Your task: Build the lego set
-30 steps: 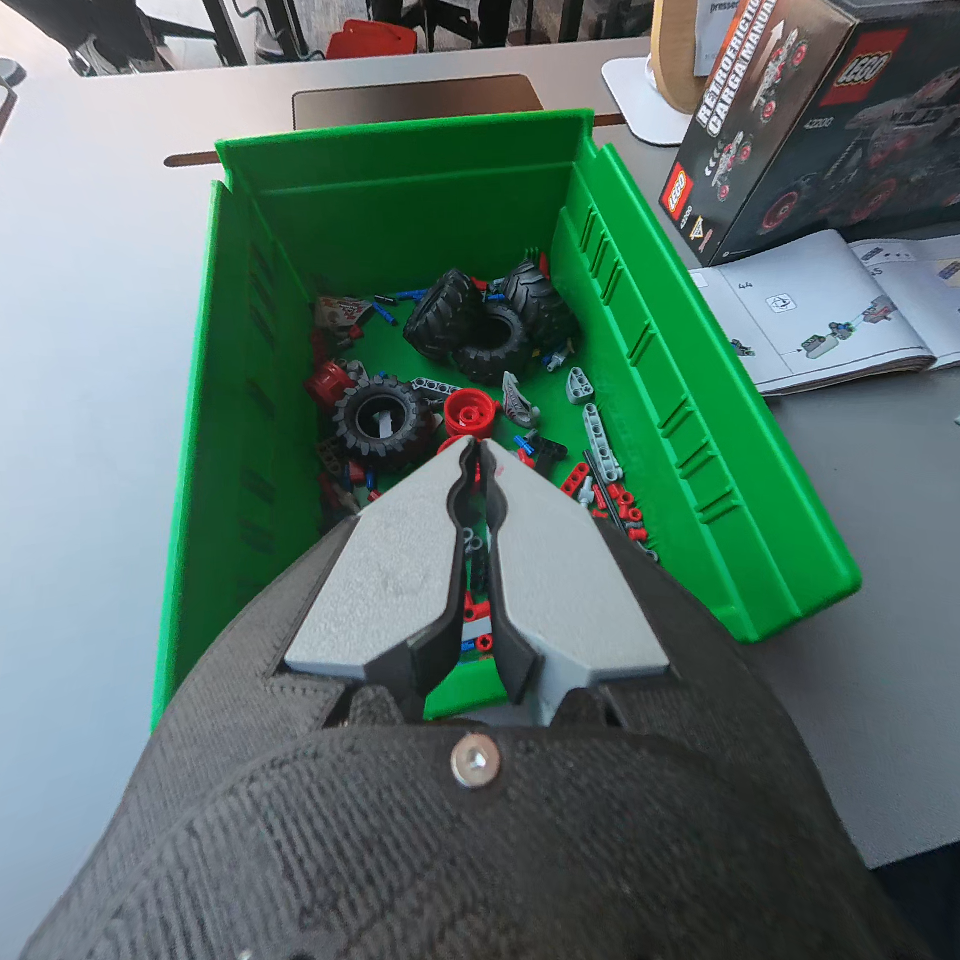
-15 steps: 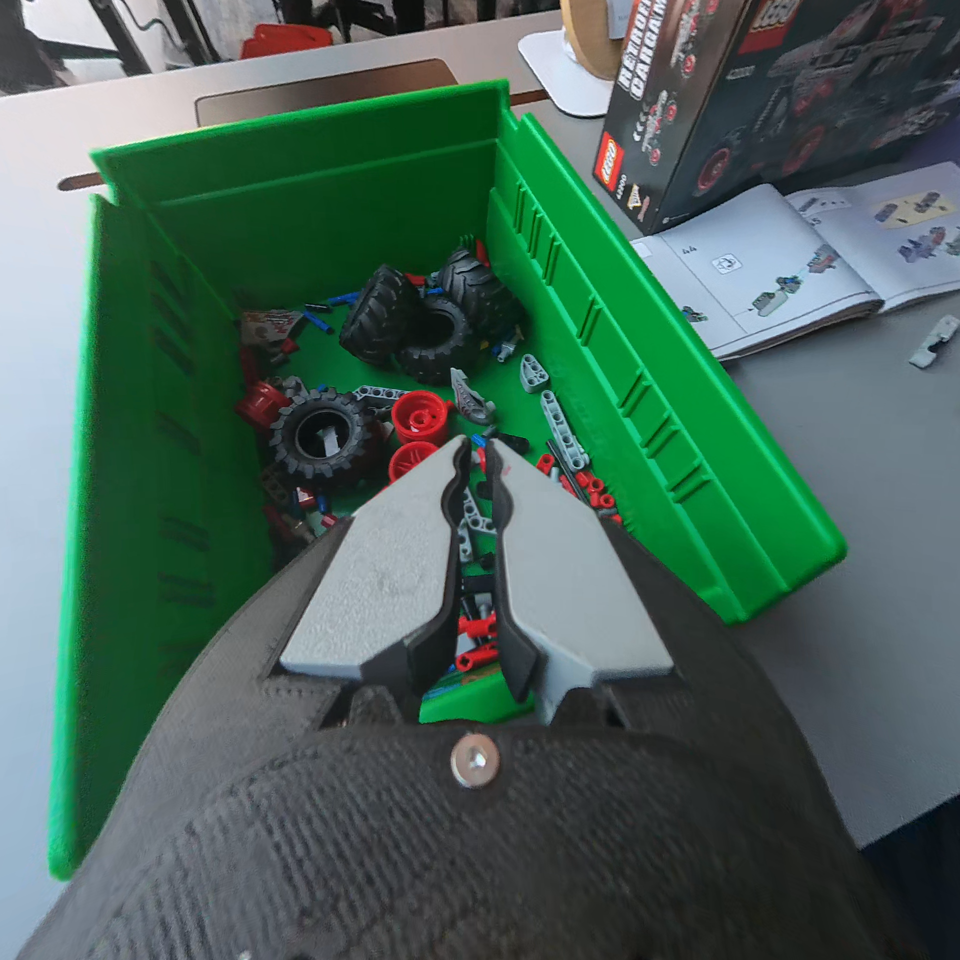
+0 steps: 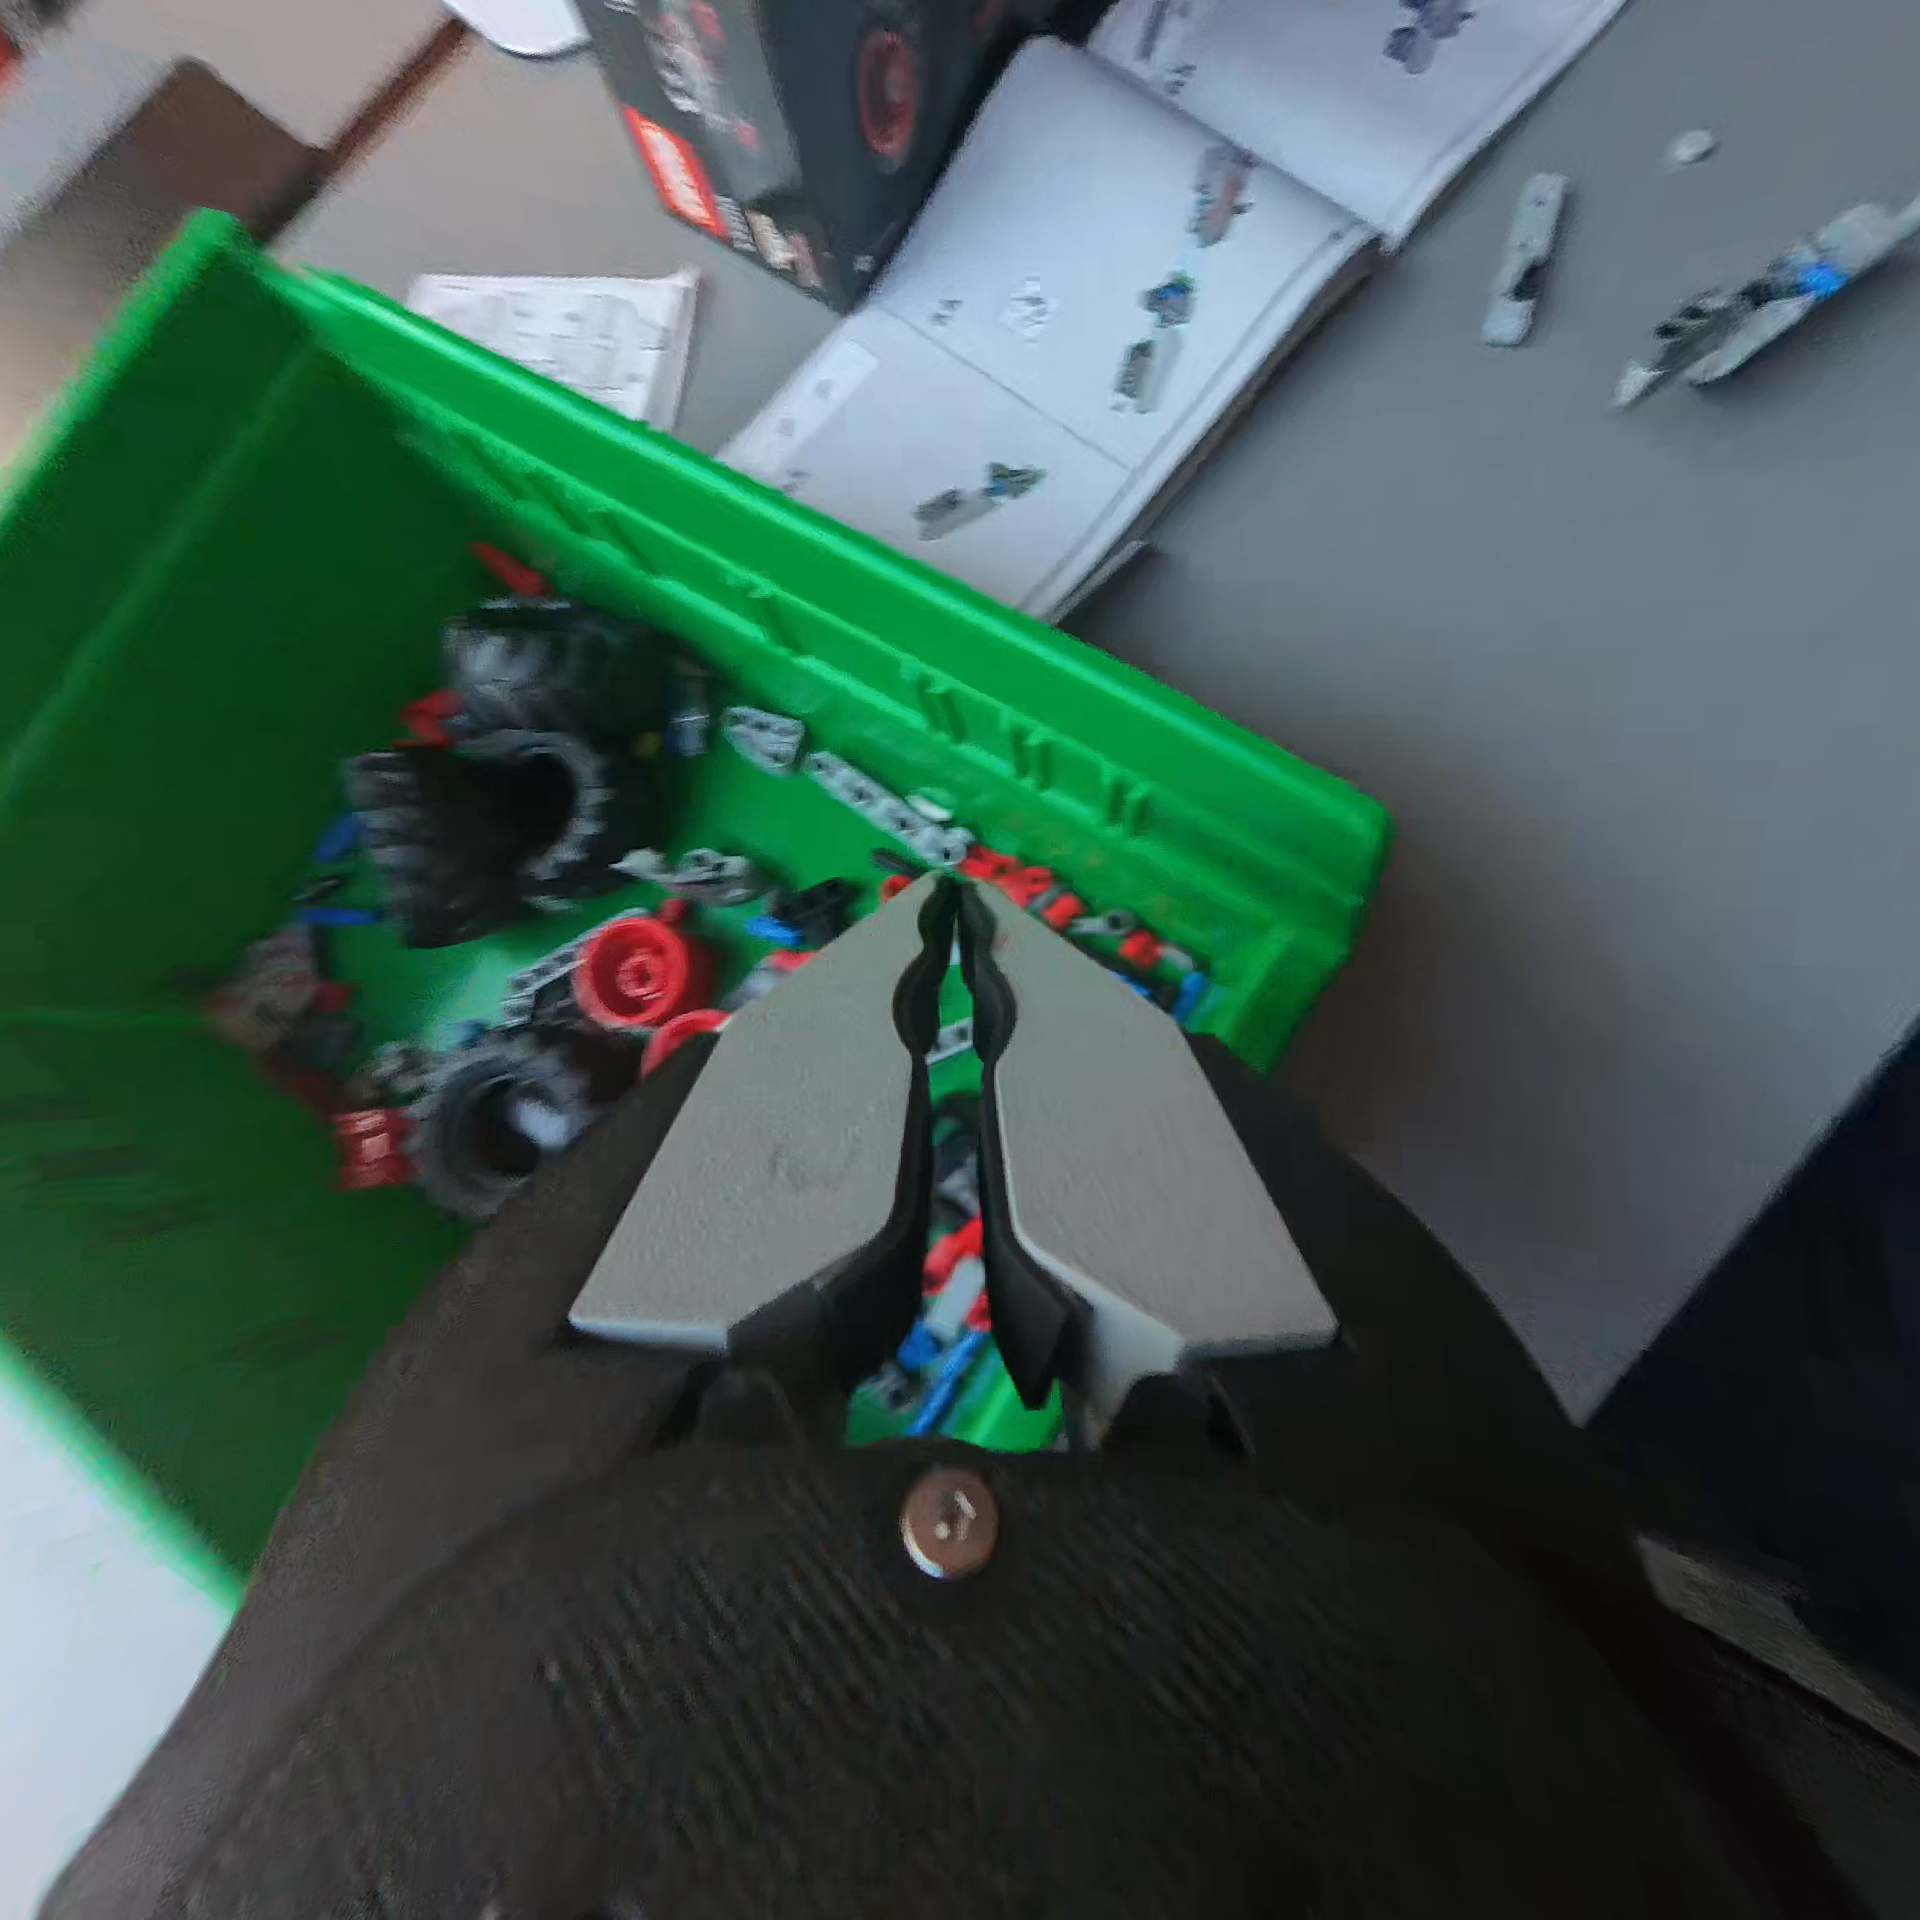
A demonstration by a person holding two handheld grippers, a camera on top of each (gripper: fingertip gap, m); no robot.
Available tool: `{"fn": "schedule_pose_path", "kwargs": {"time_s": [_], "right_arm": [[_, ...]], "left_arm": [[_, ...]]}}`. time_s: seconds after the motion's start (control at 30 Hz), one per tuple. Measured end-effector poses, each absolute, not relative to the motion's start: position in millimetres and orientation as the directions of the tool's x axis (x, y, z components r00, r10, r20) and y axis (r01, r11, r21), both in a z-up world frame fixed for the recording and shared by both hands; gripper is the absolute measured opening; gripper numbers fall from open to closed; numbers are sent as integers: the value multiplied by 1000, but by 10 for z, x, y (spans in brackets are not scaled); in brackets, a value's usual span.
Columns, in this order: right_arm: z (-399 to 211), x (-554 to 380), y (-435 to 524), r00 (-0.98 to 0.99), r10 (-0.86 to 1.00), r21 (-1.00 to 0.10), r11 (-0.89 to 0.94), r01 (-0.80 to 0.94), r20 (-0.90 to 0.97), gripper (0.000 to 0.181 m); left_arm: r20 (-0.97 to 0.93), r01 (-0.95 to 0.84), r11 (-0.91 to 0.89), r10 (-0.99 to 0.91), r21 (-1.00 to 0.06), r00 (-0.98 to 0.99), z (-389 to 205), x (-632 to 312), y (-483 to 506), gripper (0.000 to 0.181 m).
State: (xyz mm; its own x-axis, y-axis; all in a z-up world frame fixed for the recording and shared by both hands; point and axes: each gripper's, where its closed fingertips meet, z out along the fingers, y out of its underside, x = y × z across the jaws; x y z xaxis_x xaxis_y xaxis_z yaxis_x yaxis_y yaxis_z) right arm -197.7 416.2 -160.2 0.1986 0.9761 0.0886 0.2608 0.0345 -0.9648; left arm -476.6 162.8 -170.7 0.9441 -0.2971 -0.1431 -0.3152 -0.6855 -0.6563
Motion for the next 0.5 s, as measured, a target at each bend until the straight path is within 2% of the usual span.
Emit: {"fn": "schedule_pose_path", "kwargs": {"time_s": [0.07, 0.1, 0.33, 0.5], "right_arm": [[-1637, -1985, 4174, 214, 974, -964, 13, 265, 72, 28], [-1639, -1989, 4181, 223, 972, -964, 10, 265, 71, 28], [-1581, -1958, 4350, 329, 941, -973, 5, 231, 83, 25], [-1575, -1937, 4477, 382, 923, -979, -30, 202, 51, 25]], "left_arm": [[-222, -333, -696, -249, -636, 943, -1595, -5028, 1585, 2], [-232, -333, -702, -240, -630, 943, -1558, -5117, 1556, 9], [-235, -324, -741, -227, -588, 945, -1459, -5630, 1483, 11], [-206, -363, -733, -299, -575, 932, -1575, -5630, 1594, 10]]}}
